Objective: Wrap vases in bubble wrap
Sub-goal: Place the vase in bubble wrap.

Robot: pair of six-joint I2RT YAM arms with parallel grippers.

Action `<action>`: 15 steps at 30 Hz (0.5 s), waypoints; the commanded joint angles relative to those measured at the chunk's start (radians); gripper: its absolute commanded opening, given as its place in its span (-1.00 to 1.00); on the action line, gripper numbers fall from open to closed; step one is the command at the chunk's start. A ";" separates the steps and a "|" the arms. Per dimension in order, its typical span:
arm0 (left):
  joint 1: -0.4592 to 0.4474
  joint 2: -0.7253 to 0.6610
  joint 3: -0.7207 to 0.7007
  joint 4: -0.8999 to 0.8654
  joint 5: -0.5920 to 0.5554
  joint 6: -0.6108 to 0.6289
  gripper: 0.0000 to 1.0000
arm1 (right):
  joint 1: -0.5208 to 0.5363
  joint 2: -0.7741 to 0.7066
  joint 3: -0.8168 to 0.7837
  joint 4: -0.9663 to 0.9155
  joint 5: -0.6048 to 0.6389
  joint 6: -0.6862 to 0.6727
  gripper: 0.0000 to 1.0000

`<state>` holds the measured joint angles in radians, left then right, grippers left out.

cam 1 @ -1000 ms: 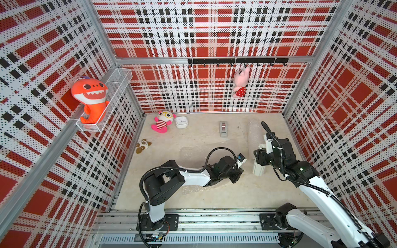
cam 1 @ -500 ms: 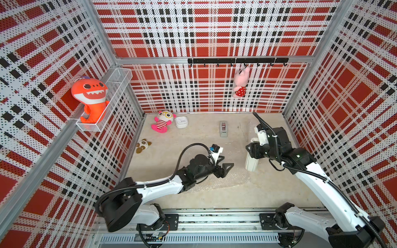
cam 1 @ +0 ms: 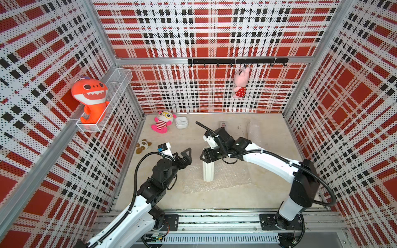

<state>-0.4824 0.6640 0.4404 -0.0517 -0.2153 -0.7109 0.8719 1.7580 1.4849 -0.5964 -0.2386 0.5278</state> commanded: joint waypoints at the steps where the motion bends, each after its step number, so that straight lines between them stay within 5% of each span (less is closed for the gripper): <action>1: 0.067 -0.030 -0.033 -0.134 -0.003 -0.036 0.96 | 0.038 0.068 0.091 0.071 -0.073 0.097 -1.00; 8: 0.168 -0.061 -0.072 -0.171 0.030 -0.049 0.96 | 0.062 0.213 0.185 0.063 -0.092 0.143 -1.00; 15: 0.179 -0.032 -0.102 -0.144 0.022 -0.089 0.96 | 0.059 0.315 0.237 0.048 -0.052 0.142 -0.91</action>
<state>-0.3134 0.6243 0.3573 -0.2035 -0.1944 -0.7807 0.9344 2.0472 1.6802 -0.5777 -0.2935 0.6468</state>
